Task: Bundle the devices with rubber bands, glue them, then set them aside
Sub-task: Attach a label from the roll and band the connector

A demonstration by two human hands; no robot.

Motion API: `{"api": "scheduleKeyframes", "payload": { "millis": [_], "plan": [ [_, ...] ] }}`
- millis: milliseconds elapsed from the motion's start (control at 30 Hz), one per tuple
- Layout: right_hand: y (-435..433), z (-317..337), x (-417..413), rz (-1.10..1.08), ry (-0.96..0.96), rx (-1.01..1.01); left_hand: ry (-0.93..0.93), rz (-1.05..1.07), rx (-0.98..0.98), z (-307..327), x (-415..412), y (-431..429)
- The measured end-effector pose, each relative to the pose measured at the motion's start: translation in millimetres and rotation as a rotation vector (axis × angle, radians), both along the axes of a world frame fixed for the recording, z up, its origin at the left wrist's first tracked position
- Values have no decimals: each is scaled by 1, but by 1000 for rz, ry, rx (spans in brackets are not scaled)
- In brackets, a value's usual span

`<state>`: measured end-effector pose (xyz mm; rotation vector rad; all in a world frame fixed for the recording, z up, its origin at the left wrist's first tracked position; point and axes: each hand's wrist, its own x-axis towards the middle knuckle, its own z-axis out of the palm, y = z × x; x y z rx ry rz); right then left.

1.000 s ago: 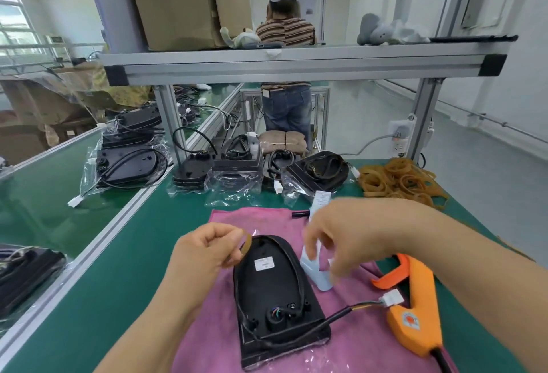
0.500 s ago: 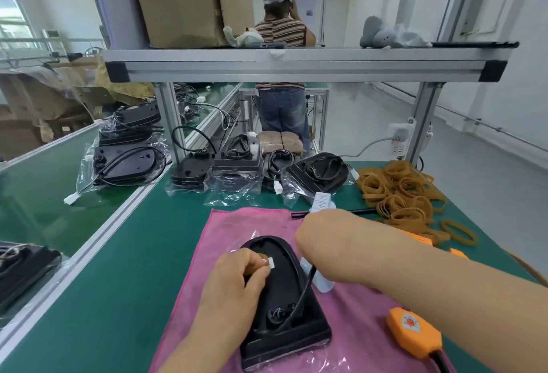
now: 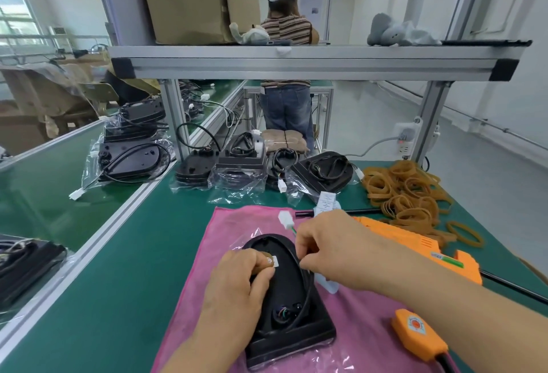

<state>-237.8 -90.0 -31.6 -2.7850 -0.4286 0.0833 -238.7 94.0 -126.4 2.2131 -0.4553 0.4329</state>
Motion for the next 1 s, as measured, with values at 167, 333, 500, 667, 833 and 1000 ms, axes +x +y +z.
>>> {"api": "scheduleKeyframes", "payload": {
  "millis": [167,333,500,667,833,1000],
  "plan": [
    [-7,-6,-4,-111,-21,68,-32,-274,240,31,7,-12],
    [-17,-22,-3,-233,-18,96,116,-491,366,29,11,-30],
    [-16,-30,-4,-219,-26,184,116,-451,195,17,9,-25],
    [-14,-28,-1,-200,-3,345,35,-316,96,6,5,-24],
    [-9,-36,9,-226,90,548,30,-240,77,5,3,-25],
    [0,-56,23,-227,124,552,45,-249,61,6,4,-26]
  ]
}}
